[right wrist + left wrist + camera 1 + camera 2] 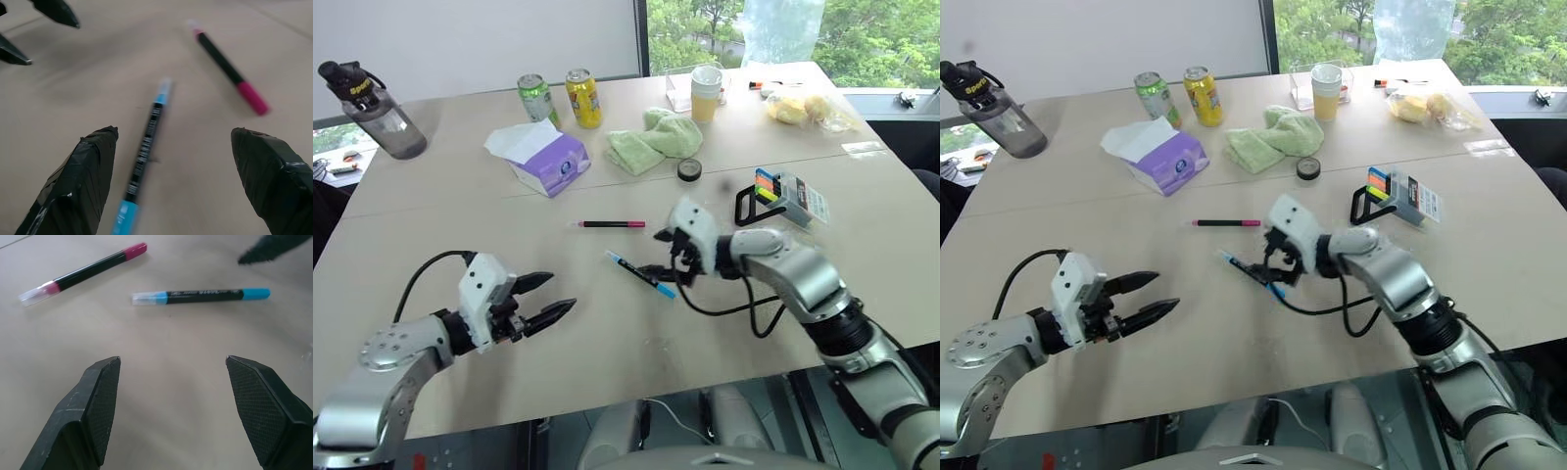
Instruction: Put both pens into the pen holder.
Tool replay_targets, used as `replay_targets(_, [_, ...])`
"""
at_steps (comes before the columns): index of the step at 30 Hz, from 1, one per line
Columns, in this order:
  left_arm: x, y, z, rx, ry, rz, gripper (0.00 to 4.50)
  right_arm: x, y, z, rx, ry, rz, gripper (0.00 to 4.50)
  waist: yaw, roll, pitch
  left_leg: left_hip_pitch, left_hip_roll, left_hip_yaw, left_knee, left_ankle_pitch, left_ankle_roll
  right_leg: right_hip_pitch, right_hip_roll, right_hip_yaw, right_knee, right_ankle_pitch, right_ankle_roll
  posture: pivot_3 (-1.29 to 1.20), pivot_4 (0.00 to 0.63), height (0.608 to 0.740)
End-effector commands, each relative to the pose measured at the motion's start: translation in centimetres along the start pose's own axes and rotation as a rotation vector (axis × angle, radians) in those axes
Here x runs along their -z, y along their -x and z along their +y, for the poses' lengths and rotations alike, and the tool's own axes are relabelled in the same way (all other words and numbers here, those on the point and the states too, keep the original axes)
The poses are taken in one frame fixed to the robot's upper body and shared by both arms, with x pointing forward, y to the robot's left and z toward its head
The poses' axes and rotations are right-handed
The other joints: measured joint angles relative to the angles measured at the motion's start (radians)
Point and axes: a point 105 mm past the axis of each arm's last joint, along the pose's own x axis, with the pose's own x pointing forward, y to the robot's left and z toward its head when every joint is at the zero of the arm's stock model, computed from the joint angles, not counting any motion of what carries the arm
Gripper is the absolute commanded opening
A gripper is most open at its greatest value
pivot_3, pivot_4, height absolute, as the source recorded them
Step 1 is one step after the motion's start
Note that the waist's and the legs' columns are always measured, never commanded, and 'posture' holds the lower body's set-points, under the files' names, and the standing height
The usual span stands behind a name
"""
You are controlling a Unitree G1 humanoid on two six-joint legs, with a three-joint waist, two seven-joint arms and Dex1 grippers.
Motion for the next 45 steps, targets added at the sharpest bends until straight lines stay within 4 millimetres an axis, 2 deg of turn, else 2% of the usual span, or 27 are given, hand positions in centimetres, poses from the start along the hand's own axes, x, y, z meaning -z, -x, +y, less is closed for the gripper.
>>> replay_targets(1, [-0.3, 1.4, 0.5, -0.025, -0.036, 0.013, 3.52, 0.6, -1.4, -0.1, 0.026, 0.135, 0.086, 3.92, 0.005, -0.001, -0.001, 0.000, 0.000, 0.000, 0.000, 0.000, 0.000, 0.000, 0.000, 0.000, 0.000, 0.000, 0.000, 0.00, 0.150, 0.740])
replay_targets(6, [0.1, 2.0, 0.6, -0.031, -0.036, 0.032, 3.52, -0.4, -3.5, -0.6, 0.039, 0.169, 0.174, 3.92, 0.004, -0.001, -0.001, 0.000, 0.000, 0.000, 0.000, 0.000, 0.000, 0.000, 0.000, 0.000, 0.000, 0.000, 0.000, 0.00, 0.150, 0.740])
replay_targets(11, [0.0, 2.0, 0.5, -0.038, -0.040, 0.028, 3.52, -1.0, -3.9, -0.7, 0.034, 0.160, 0.249, 3.92, 0.010, -0.002, -0.001, 0.000, 0.000, -0.001, 0.000, 0.000, 0.000, 0.000, 0.000, -0.002, 0.000, 0.000, 0.000, 0.00, 0.150, 0.740])
replay_targets(17, [0.2, 2.0, 0.3, -0.041, -0.038, 0.027, 3.52, 0.1, -3.9, 0.6, 0.015, 0.094, 0.285, 3.92, 0.008, -0.002, -0.001, -0.001, 0.000, -0.002, 0.000, 0.000, 0.000, 0.000, 0.000, -0.002, -0.002, 0.000, 0.000, 0.00, 0.150, 0.740])
replay_targets(22, [0.1, 1.8, 0.5, -0.040, -0.038, 0.021, 3.52, 0.4, -3.6, 0.5, 0.027, 0.058, 0.294, 1.78, 0.006, -0.003, -0.002, 0.000, 0.000, -0.001, -0.001, 0.000, 0.000, 0.000, 0.000, -0.002, -0.001, 0.000, 0.000, 0.00, 0.150, 0.740])
replay_targets(23, [0.1, 1.7, 0.5, -0.039, -0.038, 0.019, 3.52, 0.4, -3.5, 0.3, 0.031, 0.060, 0.295, 1.17, 0.006, -0.003, -0.002, 0.000, 0.000, -0.001, -0.001, 0.000, -0.001, 0.000, 0.000, -0.002, -0.001, 0.000, 0.000, 0.00, 0.150, 0.740])
replay_targets(24, [0.1, 1.7, 0.6, -0.038, -0.038, 0.017, 3.52, 0.4, -3.4, 0.2, 0.034, 0.063, 0.296, 0.86, 0.007, -0.003, -0.002, 0.000, 0.000, -0.001, -0.001, 0.000, 0.000, 0.000, 0.000, -0.002, -0.001, 0.000, 0.000, 0.00, 0.150, 0.740])
replay_targets(25, [0.1, 1.6, 0.7, -0.037, -0.037, 0.013, 3.52, 0.3, -3.3, 0.1, 0.036, 0.064, 0.295, 0.33, 0.007, -0.003, -0.002, 0.000, 0.000, -0.001, -0.001, 0.000, -0.001, 0.000, 0.000, -0.002, -0.001, 0.000, 0.000, 0.00, 0.150, 0.740])
replay_targets(26, [0.0, 1.6, 0.7, -0.037, -0.036, 0.010, 3.52, 0.3, -3.2, 0.1, 0.036, 0.065, 0.294, 0.04, 0.007, -0.003, -0.002, 0.000, 0.000, -0.002, -0.001, 0.000, -0.001, 0.000, 0.000, -0.002, -0.001, 0.000, 0.000, 0.00, 0.150, 0.740])
replay_targets(32, [-0.2, 1.2, 0.8, -0.036, -0.026, -0.020, 3.52, -0.7, -3.0, 0.1, 0.039, 0.117, 0.242, 0.04, 0.007, -0.003, -0.002, 0.000, 0.000, -0.001, -0.001, 0.000, -0.001, 0.000, 0.000, -0.003, -0.001, 0.000, 0.000, 0.00, 0.150, 0.740])
replay_targets(37, [-0.2, 1.1, 1.1, -0.039, -0.028, -0.021, 3.52, -3.5, -2.2, 0.1, 0.016, 0.263, 0.087, 0.04, 0.006, -0.003, -0.001, -0.001, 0.000, -0.001, -0.001, 0.000, -0.001, 0.000, 0.000, -0.003, -0.001, 0.000, 0.000, 0.00, 0.150, 0.740])
replay_targets(42, [-0.6, 0.8, 1.4, -0.037, -0.036, -0.037, 3.52, -7.4, -0.3, -1.8, 0.107, 0.368, -0.105, 0.04, 0.007, -0.003, -0.001, -0.001, 0.000, -0.001, -0.001, 0.000, -0.001, 0.000, 0.000, -0.006, -0.001, 0.000, 0.000, 0.00, 0.150, 0.740])
replay_targets(45, [-1.7, 0.5, 1.5, -0.039, -0.028, -0.096, 3.52, -10.0, 2.5, -4.3, 0.210, 0.357, -0.220, 0.04, 0.008, -0.003, -0.001, -0.001, 0.000, -0.001, 0.000, 0.000, -0.001, 0.000, 0.000, -0.006, -0.001, 0.000, 0.000, 0.00, 0.150, 0.740])
